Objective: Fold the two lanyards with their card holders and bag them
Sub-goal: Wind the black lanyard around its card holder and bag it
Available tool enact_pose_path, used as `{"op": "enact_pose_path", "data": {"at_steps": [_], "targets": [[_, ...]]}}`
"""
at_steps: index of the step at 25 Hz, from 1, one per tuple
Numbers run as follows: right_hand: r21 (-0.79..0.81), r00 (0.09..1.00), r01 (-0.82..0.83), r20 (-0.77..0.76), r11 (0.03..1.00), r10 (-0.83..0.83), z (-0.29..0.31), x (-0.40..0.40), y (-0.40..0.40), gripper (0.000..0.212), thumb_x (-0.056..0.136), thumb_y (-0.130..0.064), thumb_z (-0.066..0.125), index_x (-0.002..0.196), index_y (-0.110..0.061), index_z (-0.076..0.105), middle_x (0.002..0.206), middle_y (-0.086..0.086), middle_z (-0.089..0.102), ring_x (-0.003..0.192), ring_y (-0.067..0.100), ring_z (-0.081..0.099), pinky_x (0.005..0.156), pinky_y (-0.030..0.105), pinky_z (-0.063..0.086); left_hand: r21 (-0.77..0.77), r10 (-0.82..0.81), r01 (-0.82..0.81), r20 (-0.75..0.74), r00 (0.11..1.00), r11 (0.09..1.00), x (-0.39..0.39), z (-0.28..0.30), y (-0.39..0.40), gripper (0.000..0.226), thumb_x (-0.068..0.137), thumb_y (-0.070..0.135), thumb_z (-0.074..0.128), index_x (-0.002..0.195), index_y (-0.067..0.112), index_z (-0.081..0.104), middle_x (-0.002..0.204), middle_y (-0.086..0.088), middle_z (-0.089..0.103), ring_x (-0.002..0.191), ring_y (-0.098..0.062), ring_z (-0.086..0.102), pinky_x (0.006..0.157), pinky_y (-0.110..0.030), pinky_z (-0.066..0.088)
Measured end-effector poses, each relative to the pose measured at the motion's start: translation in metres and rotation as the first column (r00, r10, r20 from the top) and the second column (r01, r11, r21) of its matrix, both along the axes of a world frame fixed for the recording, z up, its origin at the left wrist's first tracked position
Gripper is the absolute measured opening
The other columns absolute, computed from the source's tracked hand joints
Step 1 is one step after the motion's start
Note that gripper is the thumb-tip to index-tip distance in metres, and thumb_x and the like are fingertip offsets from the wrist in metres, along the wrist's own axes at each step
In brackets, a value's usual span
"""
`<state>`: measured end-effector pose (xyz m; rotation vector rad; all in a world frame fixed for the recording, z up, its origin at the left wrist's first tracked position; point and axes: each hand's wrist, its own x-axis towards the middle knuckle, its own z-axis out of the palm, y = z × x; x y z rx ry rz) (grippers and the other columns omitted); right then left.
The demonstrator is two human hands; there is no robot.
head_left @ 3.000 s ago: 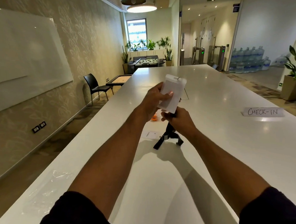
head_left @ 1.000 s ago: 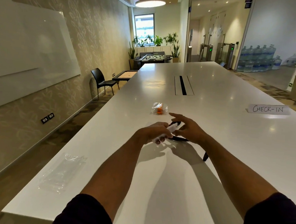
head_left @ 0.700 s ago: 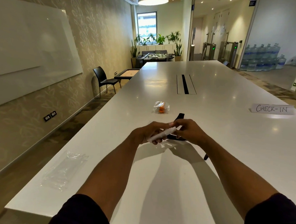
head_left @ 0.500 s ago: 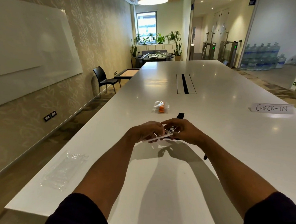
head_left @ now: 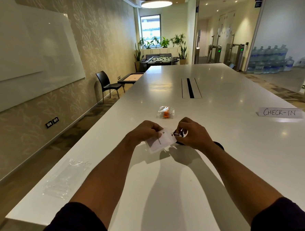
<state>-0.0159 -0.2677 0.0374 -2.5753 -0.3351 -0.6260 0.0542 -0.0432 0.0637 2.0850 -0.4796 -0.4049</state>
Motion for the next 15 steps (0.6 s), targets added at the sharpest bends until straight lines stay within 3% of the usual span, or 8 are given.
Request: {"op": "enact_pose_path", "data": {"at_steps": [4, 8, 11, 15], "targets": [[0.128, 0.997, -0.069, 0.028, 0.989, 0.066, -0.002, 0.000, -0.002, 0.015, 0.079, -0.023, 0.081, 0.083, -0.020, 0.067, 0.089, -0.005, 0.068, 0.081, 0.015, 0.065, 0.071, 0.032, 0.055, -0.029, 0.020, -0.019, 0.020, 1.000, 0.999, 0.000, 0.002, -0.002, 0.017, 0.086, 0.001, 0.069, 0.092, 0.017, 0.072, 0.093, -0.002, 0.070, 0.089, -0.019, 0.064, 0.077, -0.028, 0.052], [0.324, 0.996, -0.079, -0.013, 0.943, 0.088, -0.005, 0.002, -0.005, 0.013, 0.095, -0.018, 0.069, 0.108, -0.016, 0.070, 0.091, -0.005, 0.072, 0.082, 0.009, 0.068, 0.076, 0.025, 0.054, -0.295, -0.020, -0.010, -0.098, 0.995, 0.956, -0.002, 0.000, 0.000, 0.012, 0.088, 0.000, 0.069, 0.097, 0.008, 0.067, 0.094, -0.009, 0.070, 0.091, -0.025, 0.069, 0.078, -0.036, 0.060], [0.564, 0.983, -0.113, -0.057, 0.818, 0.175, -0.007, 0.001, 0.000, 0.022, 0.104, -0.009, 0.055, 0.120, -0.015, 0.069, 0.096, -0.003, 0.074, 0.080, 0.006, 0.070, 0.074, 0.020, 0.055, -0.495, -0.087, -0.020, -0.192, 0.978, 0.869, -0.006, 0.001, -0.003, 0.016, 0.089, 0.004, 0.071, 0.102, 0.008, 0.063, 0.101, -0.013, 0.073, 0.098, -0.028, 0.073, 0.080, -0.039, 0.061], [0.722, 0.959, -0.145, -0.065, 0.676, 0.276, -0.011, -0.005, 0.010, 0.025, 0.103, -0.002, 0.053, 0.118, -0.015, 0.069, 0.092, 0.018, 0.071, 0.068, 0.022, 0.063, 0.069, 0.035, 0.057, -0.595, 0.016, -0.137, -0.203, 0.979, 0.792, -0.008, 0.009, -0.016, 0.015, 0.088, 0.005, 0.072, 0.097, 0.008, 0.061, 0.093, -0.010, 0.077, 0.094, -0.029, 0.075, 0.074, -0.038, 0.062]]}}
